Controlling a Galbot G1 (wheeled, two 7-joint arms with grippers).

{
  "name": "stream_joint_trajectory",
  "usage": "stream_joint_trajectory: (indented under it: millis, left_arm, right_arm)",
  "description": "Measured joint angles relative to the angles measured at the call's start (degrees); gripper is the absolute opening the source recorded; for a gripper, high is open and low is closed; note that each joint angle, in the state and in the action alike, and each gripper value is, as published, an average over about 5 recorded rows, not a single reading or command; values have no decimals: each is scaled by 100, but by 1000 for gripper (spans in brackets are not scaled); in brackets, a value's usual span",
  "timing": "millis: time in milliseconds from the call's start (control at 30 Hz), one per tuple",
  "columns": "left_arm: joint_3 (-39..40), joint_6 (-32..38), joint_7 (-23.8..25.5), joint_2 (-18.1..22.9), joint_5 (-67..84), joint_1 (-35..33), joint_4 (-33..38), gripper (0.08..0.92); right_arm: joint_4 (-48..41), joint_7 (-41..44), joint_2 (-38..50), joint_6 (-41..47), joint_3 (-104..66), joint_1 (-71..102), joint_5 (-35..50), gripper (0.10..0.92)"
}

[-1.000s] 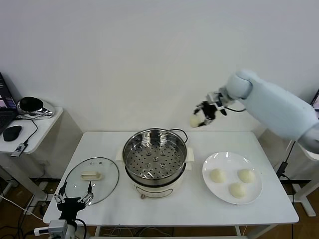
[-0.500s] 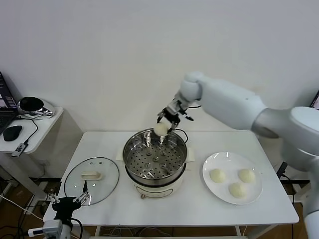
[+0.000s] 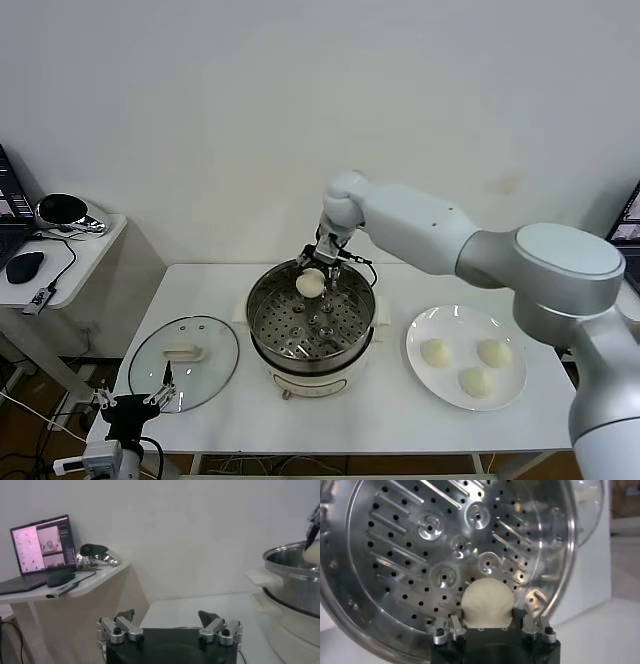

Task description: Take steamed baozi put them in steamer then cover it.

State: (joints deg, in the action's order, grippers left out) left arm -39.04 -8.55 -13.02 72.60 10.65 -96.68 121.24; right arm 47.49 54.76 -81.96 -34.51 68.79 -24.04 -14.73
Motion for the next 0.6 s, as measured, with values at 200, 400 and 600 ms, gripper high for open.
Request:
stream_joint_trajectory:
  millis: [200, 400, 600]
  left_arm:
    - [16, 0, -4, 26, -3, -12, 35, 823]
    - [17, -8, -7, 36, -11, -27, 90, 823]
    - [-3, -24, -8, 5, -4, -31, 169, 823]
  right_arm:
    - [-41, -104, -48, -165, 17, 32, -220, 768]
    - [134, -56, 54, -96, 65, -188, 2, 821]
    - [784, 273, 519, 636, 310, -757, 920, 823]
